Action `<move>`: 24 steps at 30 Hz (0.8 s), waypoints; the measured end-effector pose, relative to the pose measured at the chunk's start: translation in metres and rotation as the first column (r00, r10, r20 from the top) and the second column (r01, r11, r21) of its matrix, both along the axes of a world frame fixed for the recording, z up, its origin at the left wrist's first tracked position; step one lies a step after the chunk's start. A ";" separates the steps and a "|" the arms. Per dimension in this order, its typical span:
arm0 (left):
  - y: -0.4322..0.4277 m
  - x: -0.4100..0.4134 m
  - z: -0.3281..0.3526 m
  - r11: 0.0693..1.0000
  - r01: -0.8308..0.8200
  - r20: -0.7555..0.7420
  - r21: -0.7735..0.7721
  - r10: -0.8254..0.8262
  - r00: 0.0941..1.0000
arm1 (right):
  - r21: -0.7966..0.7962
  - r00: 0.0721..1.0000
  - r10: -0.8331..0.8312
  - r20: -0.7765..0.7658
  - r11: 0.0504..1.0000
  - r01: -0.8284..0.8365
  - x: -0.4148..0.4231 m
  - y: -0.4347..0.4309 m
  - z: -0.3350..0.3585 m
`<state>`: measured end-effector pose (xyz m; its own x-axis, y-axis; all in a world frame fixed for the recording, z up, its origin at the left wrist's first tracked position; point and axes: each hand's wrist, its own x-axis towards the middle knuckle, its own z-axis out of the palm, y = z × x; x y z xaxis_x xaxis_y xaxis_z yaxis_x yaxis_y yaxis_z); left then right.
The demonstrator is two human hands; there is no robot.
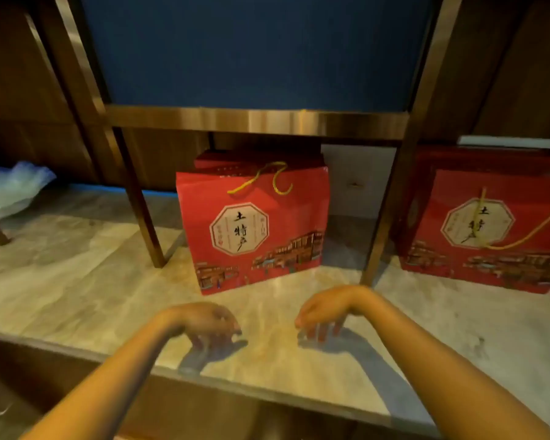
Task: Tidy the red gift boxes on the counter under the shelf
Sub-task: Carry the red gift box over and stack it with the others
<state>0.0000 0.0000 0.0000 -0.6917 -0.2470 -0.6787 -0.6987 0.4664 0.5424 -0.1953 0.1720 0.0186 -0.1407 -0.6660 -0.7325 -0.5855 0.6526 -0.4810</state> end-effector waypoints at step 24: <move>-0.072 -0.052 -0.017 0.687 -0.653 -0.793 0.319 0.571 0.213 | -0.702 0.692 -0.682 0.238 0.372 0.607 -0.102 -0.088 -0.038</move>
